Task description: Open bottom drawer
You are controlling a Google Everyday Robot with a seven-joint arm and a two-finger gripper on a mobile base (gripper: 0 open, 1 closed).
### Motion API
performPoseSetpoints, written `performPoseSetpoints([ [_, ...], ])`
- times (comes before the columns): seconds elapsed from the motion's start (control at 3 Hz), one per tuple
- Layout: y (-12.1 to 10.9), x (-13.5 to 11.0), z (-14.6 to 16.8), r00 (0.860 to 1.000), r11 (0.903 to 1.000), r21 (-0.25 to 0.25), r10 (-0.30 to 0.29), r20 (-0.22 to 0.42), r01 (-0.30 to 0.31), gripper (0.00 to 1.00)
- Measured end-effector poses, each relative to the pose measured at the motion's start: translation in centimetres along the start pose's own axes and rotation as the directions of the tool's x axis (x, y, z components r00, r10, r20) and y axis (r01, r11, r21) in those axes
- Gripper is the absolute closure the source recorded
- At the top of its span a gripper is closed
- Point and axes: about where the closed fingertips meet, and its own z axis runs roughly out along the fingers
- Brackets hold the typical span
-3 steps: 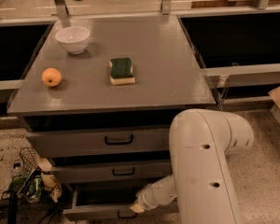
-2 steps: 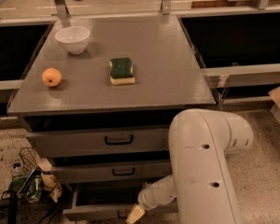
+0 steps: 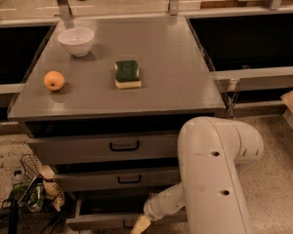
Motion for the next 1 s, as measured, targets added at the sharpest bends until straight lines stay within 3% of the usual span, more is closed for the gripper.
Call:
performPoseSetpoints([
  [0.67, 1.0, 3.5, 5.1, 0.996, 0.9912, -0.097, 0.089, -0.013, -0.090, 0.03],
  [1.0, 1.0, 3.5, 5.1, 0.996, 0.9912, -0.097, 0.089, -0.013, -0.090, 0.03],
])
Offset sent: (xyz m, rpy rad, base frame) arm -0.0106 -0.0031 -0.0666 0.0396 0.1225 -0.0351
